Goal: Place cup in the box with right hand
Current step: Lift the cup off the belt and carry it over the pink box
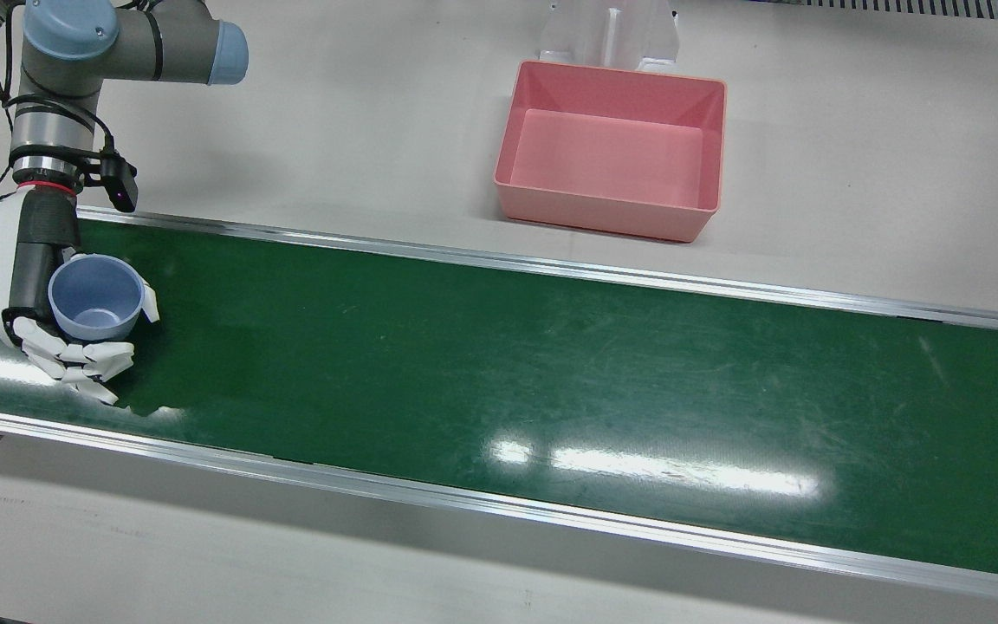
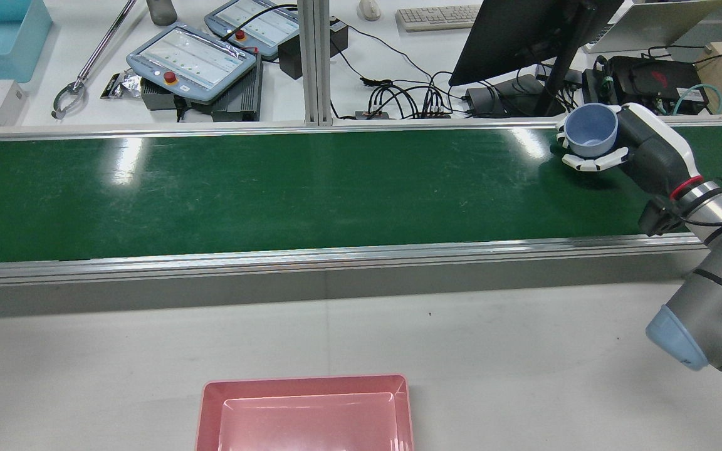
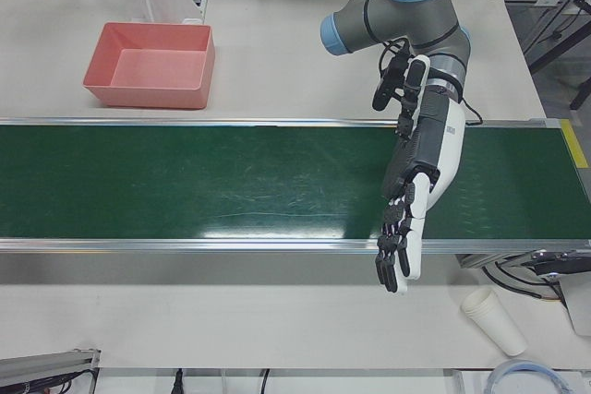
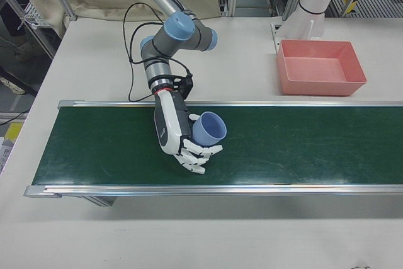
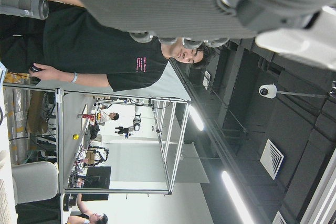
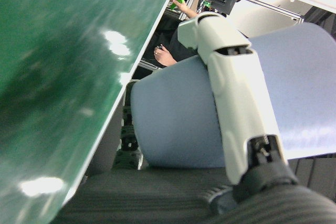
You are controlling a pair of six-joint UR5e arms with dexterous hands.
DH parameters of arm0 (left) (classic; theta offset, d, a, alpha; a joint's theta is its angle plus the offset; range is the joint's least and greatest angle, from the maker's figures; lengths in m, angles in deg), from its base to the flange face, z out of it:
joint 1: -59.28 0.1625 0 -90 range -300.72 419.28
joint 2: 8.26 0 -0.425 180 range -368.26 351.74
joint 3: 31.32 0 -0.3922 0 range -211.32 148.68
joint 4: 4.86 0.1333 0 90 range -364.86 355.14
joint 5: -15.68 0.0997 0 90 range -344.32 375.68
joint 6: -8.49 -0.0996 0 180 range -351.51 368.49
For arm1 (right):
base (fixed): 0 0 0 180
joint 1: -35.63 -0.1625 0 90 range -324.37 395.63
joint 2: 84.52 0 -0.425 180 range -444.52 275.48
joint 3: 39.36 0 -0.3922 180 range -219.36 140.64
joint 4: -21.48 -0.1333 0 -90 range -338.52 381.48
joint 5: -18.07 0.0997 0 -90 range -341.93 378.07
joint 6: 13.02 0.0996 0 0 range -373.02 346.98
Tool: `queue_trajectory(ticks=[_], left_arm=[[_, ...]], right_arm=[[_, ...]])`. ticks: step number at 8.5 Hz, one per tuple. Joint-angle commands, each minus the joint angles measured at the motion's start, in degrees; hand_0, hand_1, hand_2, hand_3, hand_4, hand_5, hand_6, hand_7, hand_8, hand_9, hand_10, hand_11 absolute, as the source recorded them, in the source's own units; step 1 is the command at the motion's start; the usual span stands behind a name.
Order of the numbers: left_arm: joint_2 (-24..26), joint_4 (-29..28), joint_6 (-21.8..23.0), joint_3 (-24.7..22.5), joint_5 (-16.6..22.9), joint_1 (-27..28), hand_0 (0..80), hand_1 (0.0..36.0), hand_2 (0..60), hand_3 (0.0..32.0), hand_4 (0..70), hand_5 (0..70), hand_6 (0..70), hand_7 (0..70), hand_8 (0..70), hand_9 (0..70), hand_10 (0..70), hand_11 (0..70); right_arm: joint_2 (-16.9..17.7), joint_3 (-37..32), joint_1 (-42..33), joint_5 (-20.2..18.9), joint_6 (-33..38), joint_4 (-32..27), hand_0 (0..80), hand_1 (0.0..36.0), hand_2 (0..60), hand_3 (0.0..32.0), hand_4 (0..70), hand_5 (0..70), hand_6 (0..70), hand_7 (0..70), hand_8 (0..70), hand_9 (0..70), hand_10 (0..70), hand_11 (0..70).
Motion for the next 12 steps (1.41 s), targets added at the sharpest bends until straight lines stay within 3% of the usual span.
queue_trajectory(ticks=[1, 2, 4, 6, 7, 8, 9, 10, 11, 12], left_arm=[[0.0, 0.0, 0.0, 0.0, 0.1, 0.0, 0.0, 0.0, 0.0, 0.0, 0.0, 0.0, 0.0, 0.0, 0.0, 0.0, 0.0, 0.0], [0.0, 0.0, 0.0, 0.0, 0.1, 0.1, 0.0, 0.0, 0.0, 0.0, 0.0, 0.0, 0.0, 0.0, 0.0, 0.0, 0.0, 0.0], [0.0, 0.0, 0.0, 0.0, 0.1, 0.0, 0.0, 0.0, 0.0, 0.0, 0.0, 0.0, 0.0, 0.0, 0.0, 0.0, 0.0, 0.0], [0.0, -0.1, 0.0, 0.0, 0.0, 0.0, 0.0, 0.0, 0.0, 0.0, 0.0, 0.0, 0.0, 0.0, 0.0, 0.0, 0.0, 0.0], [0.0, -0.1, 0.0, 0.0, 0.1, 0.1, 0.0, 0.0, 0.0, 0.0, 0.0, 0.0, 0.0, 0.0, 0.0, 0.0, 0.0, 0.0], [0.0, -0.1, 0.0, 0.0, 0.1, 0.0, 0.0, 0.0, 0.0, 0.0, 0.0, 0.0, 0.0, 0.0, 0.0, 0.0, 0.0, 0.0], [0.0, -0.1, 0.0, 0.0, 0.0, 0.0, 0.0, 0.0, 0.0, 0.0, 0.0, 0.0, 0.0, 0.0, 0.0, 0.0, 0.0, 0.0], [0.0, -0.1, 0.0, 0.0, 0.0, 0.0, 0.0, 0.0, 0.0, 0.0, 0.0, 0.0, 0.0, 0.0, 0.0, 0.0, 0.0, 0.0], [0.0, -0.1, 0.0, 0.0, 0.0, 0.1, 0.0, 0.0, 0.0, 0.0, 0.0, 0.0, 0.0, 0.0, 0.0, 0.0, 0.0, 0.0], [0.0, -0.1, 0.0, 0.0, 0.0, 0.0, 0.0, 0.0, 0.0, 0.0, 0.0, 0.0, 0.0, 0.0, 0.0, 0.0, 0.0, 0.0]], right_arm=[[-0.1, 14.2, -0.5, 2.1, -0.6, 7.9, 76.2, 36.0, 60.0, 0.0, 32.9, 33.3, 56.3, 70.0, 70.0, 70.0, 70.0, 70.0], [-0.3, 18.5, 0.0, 2.1, -1.1, 9.9, 80.0, 36.0, 60.0, 0.0, 34.5, 32.5, 55.1, 70.0, 70.0, 70.0, 70.0, 70.0], [-0.6, 27.8, 6.9, 3.3, -5.8, 13.9, 80.0, 36.0, 60.0, 0.0, 34.4, 31.1, 53.1, 70.0, 70.0, 70.0, 68.4, 70.0], [-0.8, 35.9, 26.3, 14.7, -15.8, 14.6, 80.0, 36.0, 60.0, 0.0, 34.0, 29.8, 51.3, 70.0, 70.0, 70.0, 65.3, 70.0], [-3.7, 37.0, 34.8, 18.8, -21.5, 14.5, 80.0, 36.0, 60.0, 0.0, 32.7, 29.0, 50.2, 70.0, 70.0, 70.0, 62.4, 70.0], [-6.4, 36.6, 42.2, 19.9, -26.9, 14.2, 80.0, 36.0, 60.0, 0.0, 36.2, 28.3, 49.4, 70.0, 70.0, 70.0, 59.5, 70.0], [-6.8, 36.5, 46.2, 21.0, -30.3, 13.8, 80.0, 36.0, 60.0, 0.0, 30.7, 27.7, 48.3, 70.0, 70.0, 70.0, 55.9, 70.0], [-6.7, 36.1, 49.9, 22.3, -30.9, 13.8, 80.0, 36.0, 60.0, 0.0, 31.8, 27.5, 47.4, 70.0, 70.0, 70.0, 54.5, 70.0], [-6.7, 35.2, 52.1, 22.3, -31.5, 13.7, 80.0, 36.0, 60.0, 0.0, 28.6, 27.1, 45.6, 70.0, 70.0, 70.0, 52.7, 70.0], [-6.7, 33.1, 53.4, 22.1, -31.2, 12.3, 80.0, 36.0, 60.0, 0.0, 28.9, 26.5, 42.8, 70.0, 66.4, 70.0, 49.9, 70.0]])
